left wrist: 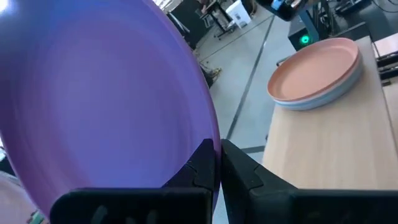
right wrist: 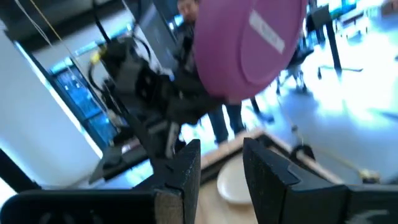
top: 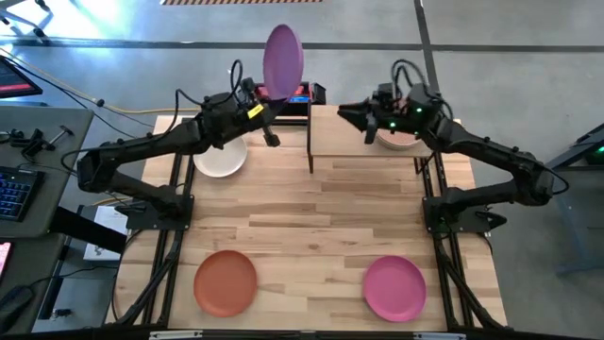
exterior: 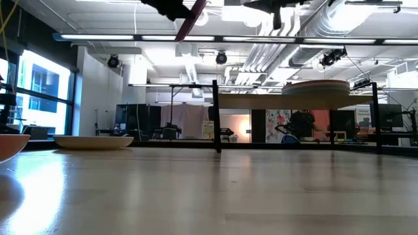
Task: Place and stack plates onto a shelf
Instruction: Put the purple plate on the shelf
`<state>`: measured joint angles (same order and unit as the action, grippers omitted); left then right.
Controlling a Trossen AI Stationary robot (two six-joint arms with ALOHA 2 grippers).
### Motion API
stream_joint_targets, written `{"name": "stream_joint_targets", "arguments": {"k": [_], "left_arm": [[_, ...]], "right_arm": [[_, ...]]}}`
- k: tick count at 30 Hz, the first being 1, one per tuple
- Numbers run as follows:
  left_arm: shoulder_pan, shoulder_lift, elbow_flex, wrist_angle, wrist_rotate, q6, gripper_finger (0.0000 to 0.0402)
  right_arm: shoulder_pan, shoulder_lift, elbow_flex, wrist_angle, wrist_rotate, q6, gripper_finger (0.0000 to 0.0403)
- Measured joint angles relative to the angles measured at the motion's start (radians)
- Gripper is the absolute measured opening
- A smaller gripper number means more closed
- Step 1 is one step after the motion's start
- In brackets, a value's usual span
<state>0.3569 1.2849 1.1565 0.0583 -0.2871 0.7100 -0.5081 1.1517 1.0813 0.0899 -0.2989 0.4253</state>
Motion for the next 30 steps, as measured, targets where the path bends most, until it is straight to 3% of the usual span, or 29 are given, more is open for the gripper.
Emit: {"name": "stream_joint_targets", "arguments": {"k": [15, 24, 30], "left_arm": [[0.000, 0.264, 0.349, -0.296, 0.024, 0.088, 0.0001], [-0.014, 0.411, 0.404, -0.357, 0.156, 0.098, 0.0001], [-0.035, 0.488, 0.405, -0.367, 0.156, 0.153, 0.0001]], "right_arm": [[-0.130, -0.084, 0.000, 0.043, 0.002, 0.003, 0.0103], [-0.136, -0.084, 0.000, -0.081, 0.003, 0.003, 0.0103], [-0.140, -0.085, 0.000, -0.079, 0.007, 0.003, 0.0103]]}}
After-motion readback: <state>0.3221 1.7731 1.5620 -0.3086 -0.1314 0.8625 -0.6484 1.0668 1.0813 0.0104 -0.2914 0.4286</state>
